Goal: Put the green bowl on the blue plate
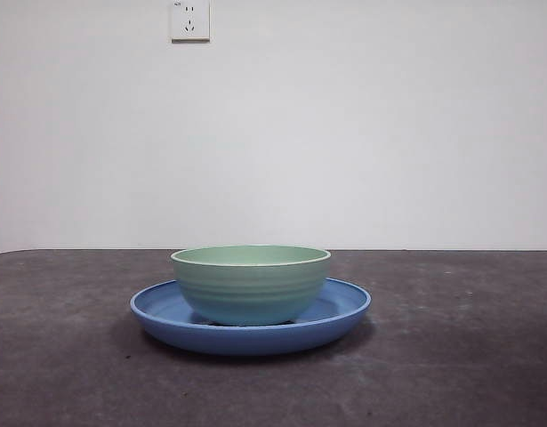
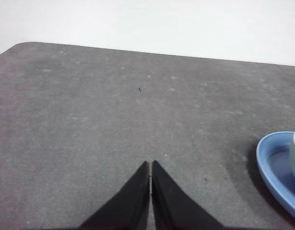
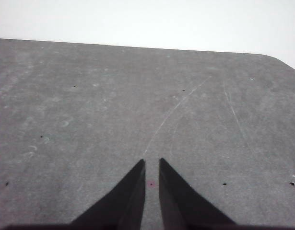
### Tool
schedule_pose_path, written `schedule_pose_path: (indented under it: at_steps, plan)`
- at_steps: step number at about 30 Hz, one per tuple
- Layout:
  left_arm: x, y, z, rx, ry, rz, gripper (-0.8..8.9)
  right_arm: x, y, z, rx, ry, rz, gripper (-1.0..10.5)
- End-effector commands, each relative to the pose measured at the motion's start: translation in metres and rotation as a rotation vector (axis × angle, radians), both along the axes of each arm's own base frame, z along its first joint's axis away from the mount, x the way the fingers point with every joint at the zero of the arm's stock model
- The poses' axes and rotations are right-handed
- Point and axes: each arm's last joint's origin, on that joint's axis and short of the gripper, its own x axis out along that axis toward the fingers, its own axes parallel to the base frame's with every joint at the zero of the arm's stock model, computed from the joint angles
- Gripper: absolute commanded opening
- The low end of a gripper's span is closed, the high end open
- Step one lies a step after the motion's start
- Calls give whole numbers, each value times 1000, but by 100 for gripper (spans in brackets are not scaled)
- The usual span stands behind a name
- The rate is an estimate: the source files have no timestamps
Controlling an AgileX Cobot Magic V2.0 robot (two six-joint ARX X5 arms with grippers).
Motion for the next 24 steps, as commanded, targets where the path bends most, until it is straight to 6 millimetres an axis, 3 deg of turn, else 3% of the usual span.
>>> schedule_pose_path:
  at_steps: [1,24]
  plan:
    - [1,0,-6,8,4,-1,8,0,0,-1,16,-6,-8,43]
    - [1,2,-6,17,4,59,8,0,0,-1,16,-6,-8,43]
